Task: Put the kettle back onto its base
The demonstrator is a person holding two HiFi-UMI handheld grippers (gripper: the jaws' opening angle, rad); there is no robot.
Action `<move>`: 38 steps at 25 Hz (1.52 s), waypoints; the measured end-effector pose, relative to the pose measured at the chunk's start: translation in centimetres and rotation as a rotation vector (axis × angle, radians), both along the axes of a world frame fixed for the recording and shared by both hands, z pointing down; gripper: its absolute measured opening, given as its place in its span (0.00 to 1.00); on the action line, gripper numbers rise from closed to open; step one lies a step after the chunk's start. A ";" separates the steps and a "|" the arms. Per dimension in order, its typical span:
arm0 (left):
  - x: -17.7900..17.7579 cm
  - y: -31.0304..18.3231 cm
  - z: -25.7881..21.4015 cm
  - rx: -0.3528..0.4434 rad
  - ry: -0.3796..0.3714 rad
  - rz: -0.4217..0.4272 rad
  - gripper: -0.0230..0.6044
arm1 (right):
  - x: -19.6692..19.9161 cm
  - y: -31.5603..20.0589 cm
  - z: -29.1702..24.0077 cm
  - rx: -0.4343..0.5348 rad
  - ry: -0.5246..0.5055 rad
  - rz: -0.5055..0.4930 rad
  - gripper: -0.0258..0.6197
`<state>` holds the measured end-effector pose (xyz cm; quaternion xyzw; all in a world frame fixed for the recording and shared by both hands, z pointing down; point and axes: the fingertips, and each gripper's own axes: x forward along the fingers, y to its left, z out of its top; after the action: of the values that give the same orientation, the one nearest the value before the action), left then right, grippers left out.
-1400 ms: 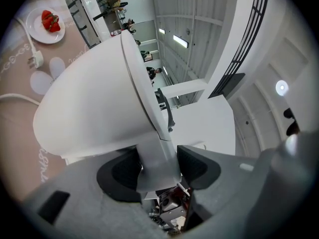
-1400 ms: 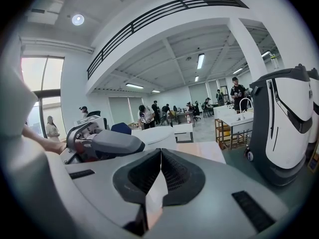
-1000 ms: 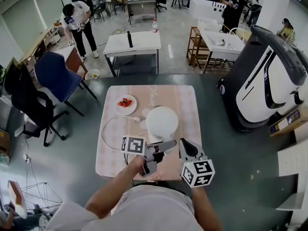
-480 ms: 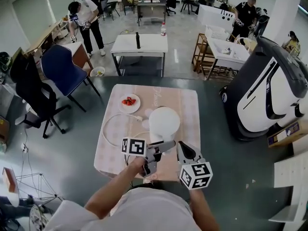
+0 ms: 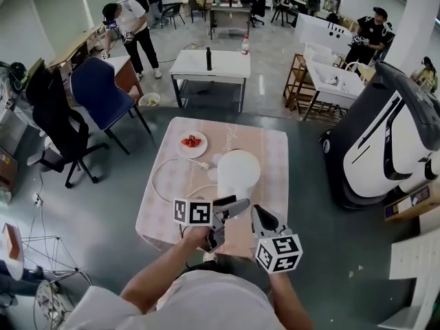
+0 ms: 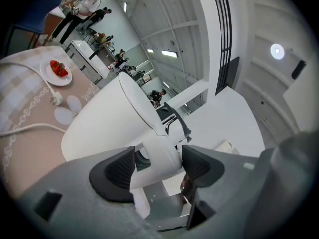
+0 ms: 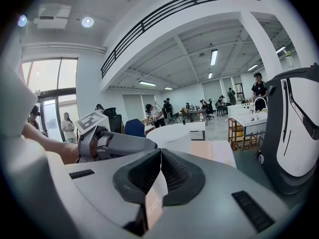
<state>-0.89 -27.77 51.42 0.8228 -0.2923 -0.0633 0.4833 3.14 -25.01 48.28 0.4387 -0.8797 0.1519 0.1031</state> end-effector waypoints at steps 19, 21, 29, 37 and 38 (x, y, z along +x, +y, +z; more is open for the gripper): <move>-3.5 3.6 -0.1 0.124 -0.306 -0.214 0.47 | -0.7 4.0 -0.1 0.005 -0.017 -0.079 0.05; -3.5 4.4 -0.1 0.141 -0.349 -0.223 0.43 | -0.6 4.6 0.0 0.003 -0.018 -0.087 0.05; -2.1 7.5 -0.9 0.214 -0.440 -0.234 0.34 | -0.2 6.7 -0.3 0.002 -0.025 -0.120 0.05; -1.3 9.8 -1.3 0.267 -0.565 -0.270 0.11 | -0.1 8.5 -0.6 0.018 -0.021 -0.164 0.05; -1.3 10.0 -1.4 0.273 -0.571 -0.274 0.09 | -0.1 8.7 -0.7 0.020 -0.022 -0.167 0.05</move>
<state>-2.18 -17.79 50.04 0.8175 -0.5124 0.0668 0.2543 3.01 -16.34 47.60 0.3630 -0.9158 0.1389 0.1012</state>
